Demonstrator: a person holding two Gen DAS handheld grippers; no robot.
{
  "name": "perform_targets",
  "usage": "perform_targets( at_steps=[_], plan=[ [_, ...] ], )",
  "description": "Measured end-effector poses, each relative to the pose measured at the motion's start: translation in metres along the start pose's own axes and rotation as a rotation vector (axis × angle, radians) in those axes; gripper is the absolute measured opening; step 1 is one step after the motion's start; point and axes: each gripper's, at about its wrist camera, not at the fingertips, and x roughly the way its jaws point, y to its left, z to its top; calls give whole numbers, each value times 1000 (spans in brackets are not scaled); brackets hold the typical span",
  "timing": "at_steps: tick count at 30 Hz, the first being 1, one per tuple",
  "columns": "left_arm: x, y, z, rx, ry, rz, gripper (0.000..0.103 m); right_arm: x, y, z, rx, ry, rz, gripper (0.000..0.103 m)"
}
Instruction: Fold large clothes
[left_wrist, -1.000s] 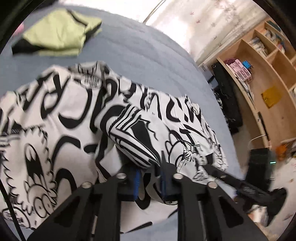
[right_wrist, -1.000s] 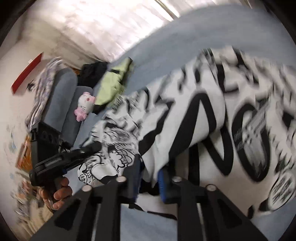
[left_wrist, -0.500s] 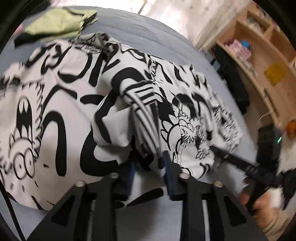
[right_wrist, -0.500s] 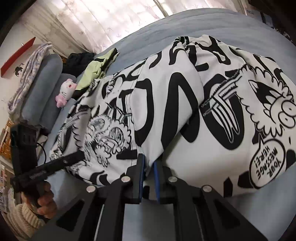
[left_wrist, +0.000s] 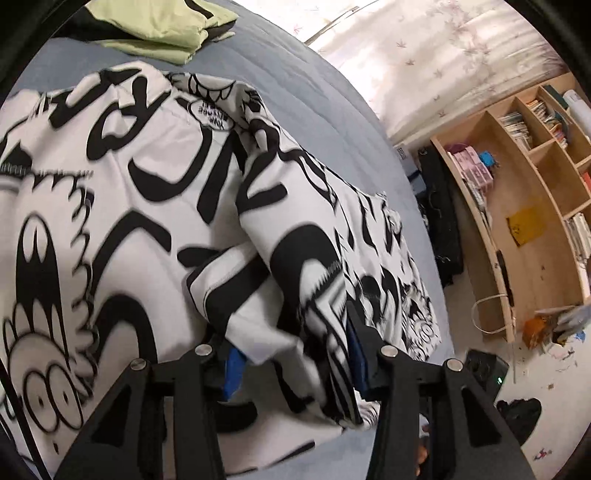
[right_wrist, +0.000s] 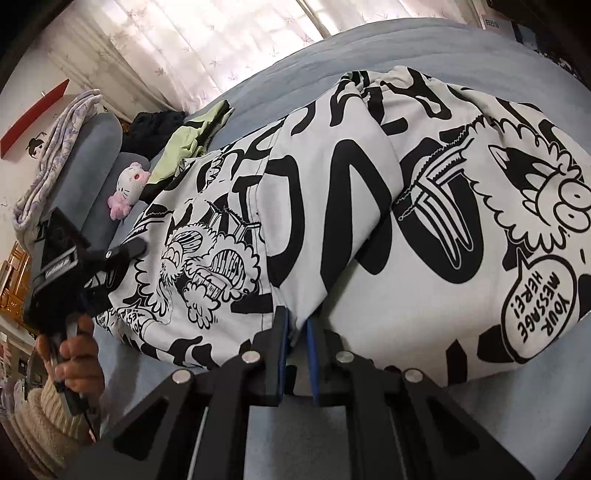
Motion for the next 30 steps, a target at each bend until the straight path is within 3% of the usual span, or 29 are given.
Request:
perform_targets(
  at_steps=[3,6,9,16,19,23,30],
  plan=[
    [-2,-12,1,83,-63,138,37,-1,-1,-1,-8,-3,-7,9],
    [7,-21,-8,188,-53,301,37,0,1,-1,-17,-5,-18,9],
    [18,-28,-22,290,-58,407,39,2,3,0,-23,2,-31,9],
    [-15,-44,-40,342,-124,474,42,-3,9,3,-31,23,-50,17],
    [-36,-54,-47,385,-155,523,42,-12,15,5,-47,29,-84,23],
    [-51,-71,-59,420,-179,596,42,-28,20,4,-62,25,-104,23],
    [-74,-108,-69,426,-226,534,42,-73,48,3,-151,-34,-95,23]
  ],
)
